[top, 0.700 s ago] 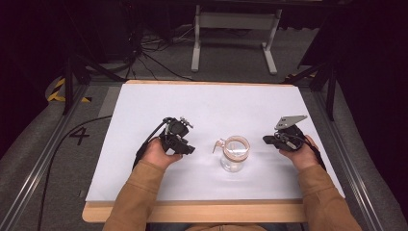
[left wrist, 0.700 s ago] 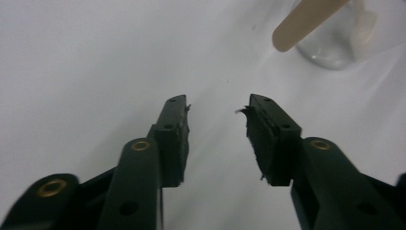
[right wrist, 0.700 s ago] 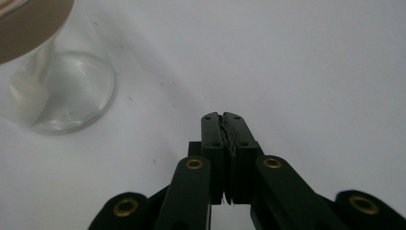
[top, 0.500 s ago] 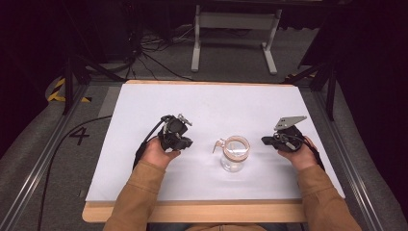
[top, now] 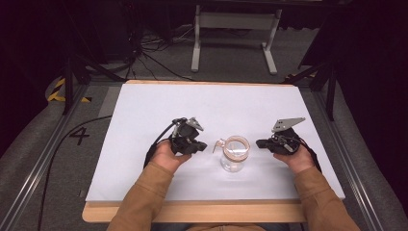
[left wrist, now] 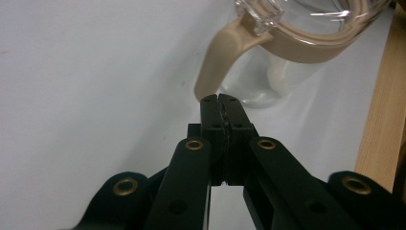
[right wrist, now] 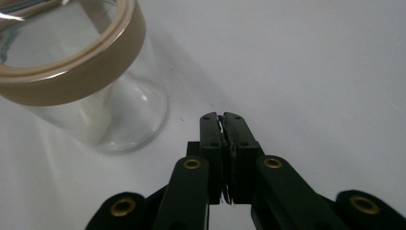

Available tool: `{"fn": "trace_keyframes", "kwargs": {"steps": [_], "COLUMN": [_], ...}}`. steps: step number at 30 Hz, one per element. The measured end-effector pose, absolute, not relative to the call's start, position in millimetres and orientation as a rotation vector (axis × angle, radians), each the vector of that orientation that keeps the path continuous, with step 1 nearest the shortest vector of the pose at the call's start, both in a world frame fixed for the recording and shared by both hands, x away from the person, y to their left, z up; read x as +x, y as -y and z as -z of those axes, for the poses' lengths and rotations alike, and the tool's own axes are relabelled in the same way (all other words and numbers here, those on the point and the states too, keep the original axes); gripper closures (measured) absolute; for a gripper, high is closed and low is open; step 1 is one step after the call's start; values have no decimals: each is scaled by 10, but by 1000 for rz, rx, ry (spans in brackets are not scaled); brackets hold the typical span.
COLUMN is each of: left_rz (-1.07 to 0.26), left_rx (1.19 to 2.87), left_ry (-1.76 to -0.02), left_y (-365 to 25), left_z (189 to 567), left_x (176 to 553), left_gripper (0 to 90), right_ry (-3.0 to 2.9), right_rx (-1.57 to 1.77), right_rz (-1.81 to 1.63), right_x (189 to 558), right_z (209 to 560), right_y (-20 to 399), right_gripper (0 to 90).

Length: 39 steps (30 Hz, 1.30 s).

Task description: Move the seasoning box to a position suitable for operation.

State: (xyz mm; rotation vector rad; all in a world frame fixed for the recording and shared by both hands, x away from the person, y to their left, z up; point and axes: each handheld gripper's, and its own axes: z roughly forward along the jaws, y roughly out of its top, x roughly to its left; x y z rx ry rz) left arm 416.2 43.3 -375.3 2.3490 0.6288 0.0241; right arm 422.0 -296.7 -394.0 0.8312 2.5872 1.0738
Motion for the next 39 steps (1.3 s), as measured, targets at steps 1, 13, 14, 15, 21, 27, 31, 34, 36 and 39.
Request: {"fn": "trace_keyframes", "kwargs": {"steps": [1, 13, 14, 15, 21, 27, 31, 34, 36, 39], "left_rz": [-8, 81, 80, 80, 53, 47, 36, 27, 17, 8], "left_rx": [2365, 2441, 2435, 2435, 2413, 2400, 2384, 2377, 2369, 2370], "left_ry": [-610, -569, -576, -576, -605, -618, -621, -631, -639, -631], "left_y": [-398, -168, -165, -165, -194, -207, -208, -205, -194, -181], "left_z": [3762, 3952, 3961, 3961, 3988, 3987, 3993, 4008, 4012, 4012], "left_x": [4159, 4191, 4194, 4194, 4249, 4276, 4306, 4343, 4360, 4382], "left_gripper": [900, 900, 900, 900, 900, 900, 900, 900, 900, 900], "right_ry": [-2591, -2612, -2616, -2619, -2624, -2611, -2605, -2600, -2594, -2584], "right_rx": [831, 823, 823, 818, 814, 819, 815, 817, 826, 838], "right_rz": [-1076, -1087, -1084, -1082, -1080, -1096, -1103, -1099, -1096, -1094], "right_x": [4215, 4160, 4155, 4152, 4135, 4114, 4090, 4059, 4041, 4015], "right_z": [3948, 4000, 4007, 4012, 4007, 4004, 3998, 3999, 3998, 3993], "right_y": [2970, 2955, 2949, 2944, 2942, 2968, 2972, 2990, 3022, 3052], "right_gripper": [871, 871, 871, 872, 872, 873, 873, 874, 875, 875]}}
